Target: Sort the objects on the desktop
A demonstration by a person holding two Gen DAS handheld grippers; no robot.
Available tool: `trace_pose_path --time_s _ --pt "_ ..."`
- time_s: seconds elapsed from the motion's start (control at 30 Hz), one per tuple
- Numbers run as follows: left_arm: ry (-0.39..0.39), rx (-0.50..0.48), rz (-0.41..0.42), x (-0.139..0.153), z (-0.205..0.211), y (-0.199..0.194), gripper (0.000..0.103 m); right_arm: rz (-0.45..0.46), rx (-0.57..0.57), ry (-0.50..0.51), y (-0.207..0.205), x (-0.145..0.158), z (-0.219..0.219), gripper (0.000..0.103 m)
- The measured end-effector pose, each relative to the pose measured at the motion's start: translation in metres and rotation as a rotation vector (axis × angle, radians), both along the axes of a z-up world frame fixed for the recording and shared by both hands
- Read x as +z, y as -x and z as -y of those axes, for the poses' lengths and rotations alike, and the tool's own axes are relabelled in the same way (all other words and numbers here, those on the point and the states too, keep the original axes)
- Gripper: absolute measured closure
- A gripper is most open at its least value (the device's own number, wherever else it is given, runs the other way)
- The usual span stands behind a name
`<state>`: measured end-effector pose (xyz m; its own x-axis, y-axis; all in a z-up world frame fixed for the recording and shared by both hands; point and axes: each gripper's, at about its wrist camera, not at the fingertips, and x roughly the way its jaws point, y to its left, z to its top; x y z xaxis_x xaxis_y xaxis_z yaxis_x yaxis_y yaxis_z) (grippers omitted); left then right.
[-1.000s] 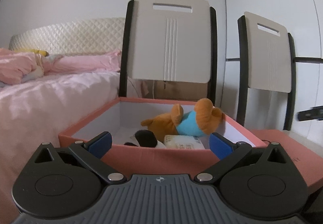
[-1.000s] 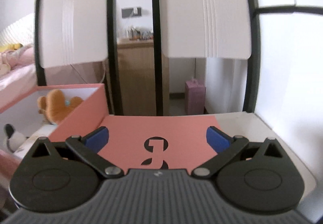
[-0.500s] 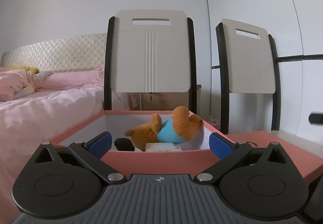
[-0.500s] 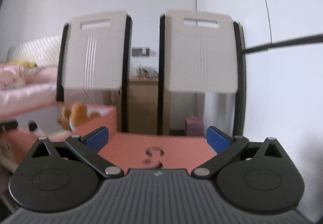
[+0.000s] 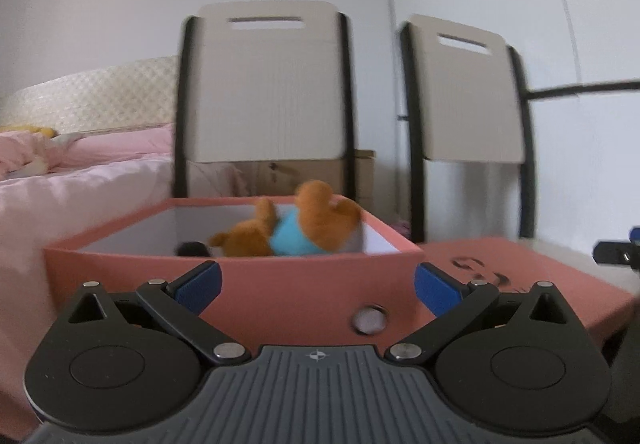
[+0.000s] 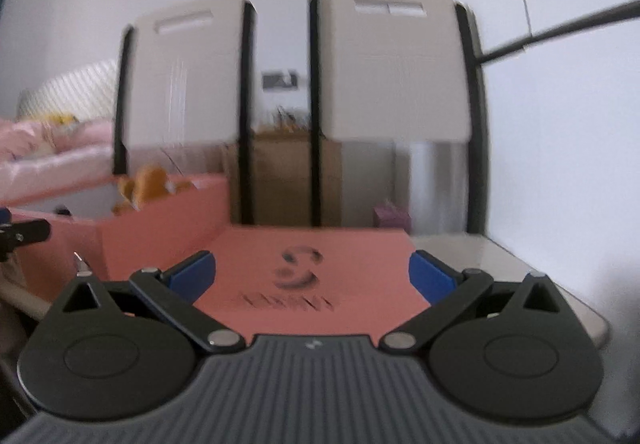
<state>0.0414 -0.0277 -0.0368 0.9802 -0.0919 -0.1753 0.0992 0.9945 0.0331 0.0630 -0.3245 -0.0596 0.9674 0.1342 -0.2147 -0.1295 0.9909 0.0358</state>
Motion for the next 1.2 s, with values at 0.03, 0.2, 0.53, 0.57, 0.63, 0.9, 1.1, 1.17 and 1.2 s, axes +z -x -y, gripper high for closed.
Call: trace_pose_path --time_s 0.03,0.2,0.53,0.57,0.63,0.9,1.1,1.17,1.2 --pt "0.006 -0.037 -0.012 -0.003 0.004 0.0 0.0 -0.012 -0.002 -0.007 -0.001 0.001 0.008 0.0" --pt "0.066 -0.156 -0.112 -0.017 0.022 -0.002 0.0 -0.09 -0.001 -0.046 -0.019 0.003 0.047 0.0" --pt "0.017 -0.205 -0.213 -0.041 0.049 -0.012 0.0 -0.147 0.016 -0.056 -0.04 -0.045 0.059 0.0" --pt "0.014 -0.203 -0.226 -0.042 0.05 -0.015 0.0 -0.156 0.017 -0.068 -0.043 -0.047 0.06 0.0" --pt "0.021 -0.211 -0.245 -0.045 0.051 -0.019 0.0 -0.169 0.025 -0.09 -0.046 -0.051 0.06 0.0" --pt "0.049 -0.247 -0.251 -0.048 0.053 -0.028 0.0 -0.177 0.021 -0.072 -0.052 -0.056 0.054 0.0" --pt "0.056 -0.258 -0.274 -0.051 0.056 -0.036 0.0 -0.181 0.015 -0.072 -0.053 -0.058 0.053 0.0" --pt "0.051 -0.264 -0.275 -0.052 0.059 -0.038 0.0 -0.177 0.014 -0.07 -0.052 -0.059 0.053 0.0" --pt "0.047 -0.258 -0.274 -0.052 0.06 -0.038 0.0 -0.175 0.013 -0.069 -0.051 -0.059 0.052 0.0"
